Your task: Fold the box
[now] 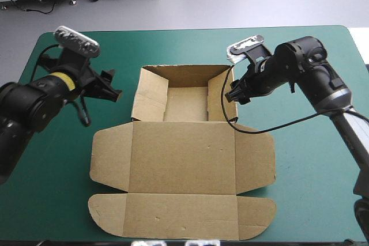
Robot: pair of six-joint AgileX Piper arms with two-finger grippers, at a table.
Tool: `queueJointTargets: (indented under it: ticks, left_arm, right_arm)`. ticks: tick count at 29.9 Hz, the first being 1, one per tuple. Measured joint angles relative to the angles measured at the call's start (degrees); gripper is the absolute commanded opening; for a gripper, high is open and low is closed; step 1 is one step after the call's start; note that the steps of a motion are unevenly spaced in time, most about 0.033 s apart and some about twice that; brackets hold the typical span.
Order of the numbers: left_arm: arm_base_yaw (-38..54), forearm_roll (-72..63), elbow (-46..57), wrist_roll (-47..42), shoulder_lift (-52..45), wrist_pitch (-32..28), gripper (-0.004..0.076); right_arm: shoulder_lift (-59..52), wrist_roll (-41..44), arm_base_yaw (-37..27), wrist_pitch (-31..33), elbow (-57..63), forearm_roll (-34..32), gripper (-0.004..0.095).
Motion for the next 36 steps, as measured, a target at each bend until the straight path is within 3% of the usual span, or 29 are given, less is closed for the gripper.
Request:
queueJointTargets:
  ticks: [5,16,25,27,29,33,36]
  left_arm:
    - [0.0,3.3,9.1,-1.7,-10.7,0.5,0.0459]
    - [0.0,13.3,32.1,-17.0,-33.8,4.3,0.0459]
    - [0.0,13.4,35.7,-19.7,-39.6,7.0,0.0458]
    - [0.0,13.4,35.7,-19.7,-39.6,7.0,0.0458]
    - [0.0,13.4,35.7,-19.7,-39.6,7.1,0.0452]
    - [0.0,13.4,35.7,-19.8,-39.6,8.1,0.0412]
    - [0.0,13.4,35.7,-19.8,-39.6,9.6,0.0392]
  right_arm:
    - [-0.5,0.0,0.0,-2.8,-0.2,1.1,0.0651]
    - [10.0,1.3,0.0,-6.8,-0.2,-0.1,0.0646]
    - [18.3,4.4,0.0,-8.3,-0.3,-2.0,0.0622]
    - [20.4,4.5,0.0,-8.5,-0.9,-1.2,0.0566]
    - [22.4,4.5,0.0,-8.5,-2.2,0.0,0.0414]
    - [24.6,4.1,0.0,-8.5,-5.9,1.0,-0.0017]
    - [25.2,3.4,0.0,-8.5,-8.4,0.8,-0.0025]
